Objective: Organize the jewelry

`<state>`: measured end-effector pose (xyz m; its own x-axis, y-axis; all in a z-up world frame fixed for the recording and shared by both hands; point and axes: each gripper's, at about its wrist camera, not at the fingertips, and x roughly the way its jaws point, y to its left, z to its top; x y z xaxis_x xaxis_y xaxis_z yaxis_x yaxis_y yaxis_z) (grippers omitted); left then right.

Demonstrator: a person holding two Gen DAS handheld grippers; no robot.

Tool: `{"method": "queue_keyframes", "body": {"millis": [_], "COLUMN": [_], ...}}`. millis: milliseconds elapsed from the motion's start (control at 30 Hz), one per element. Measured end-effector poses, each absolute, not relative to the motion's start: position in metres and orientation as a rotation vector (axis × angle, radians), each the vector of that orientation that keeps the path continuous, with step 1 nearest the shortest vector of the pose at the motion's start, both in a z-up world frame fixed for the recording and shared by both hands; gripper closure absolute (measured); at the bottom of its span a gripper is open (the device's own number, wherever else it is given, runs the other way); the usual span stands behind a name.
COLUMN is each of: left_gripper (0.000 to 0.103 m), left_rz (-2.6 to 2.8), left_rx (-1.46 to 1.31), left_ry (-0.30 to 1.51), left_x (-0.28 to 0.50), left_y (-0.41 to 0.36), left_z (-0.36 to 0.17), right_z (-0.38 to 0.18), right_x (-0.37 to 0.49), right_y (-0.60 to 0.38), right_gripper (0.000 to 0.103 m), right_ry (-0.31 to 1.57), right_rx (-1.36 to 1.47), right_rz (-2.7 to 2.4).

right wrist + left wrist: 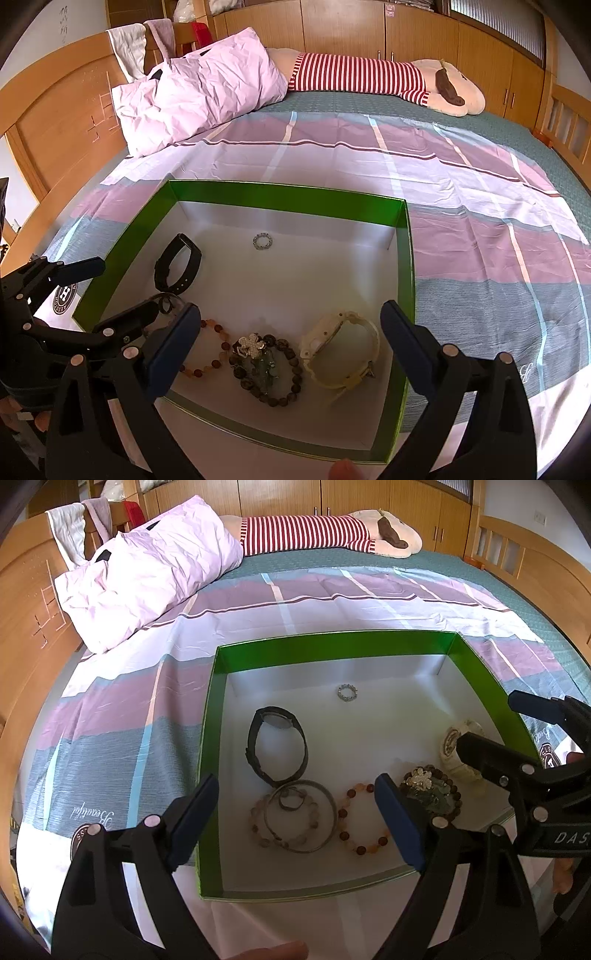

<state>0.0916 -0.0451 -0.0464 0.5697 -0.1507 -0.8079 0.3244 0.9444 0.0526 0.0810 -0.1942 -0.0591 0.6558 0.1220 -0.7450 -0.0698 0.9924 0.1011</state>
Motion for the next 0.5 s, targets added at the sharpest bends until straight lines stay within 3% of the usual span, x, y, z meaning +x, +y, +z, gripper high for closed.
{"method": "queue_keyframes", "body": {"millis": [500], "left_gripper": [0.016], "left_rz": [-0.279], "left_rx": [0.209], "left_ry": [0.927], "left_x": [0.0913], "left_y": [-0.0447], "left_z": [-0.0469], "right_z": [-0.0594], "right_x": [0.0811], "right_y": [-0.1944], "right_gripper": [0.005], "right_ry": [0.849], "right_rx": [0.064], "right_rz": [0.108]}}
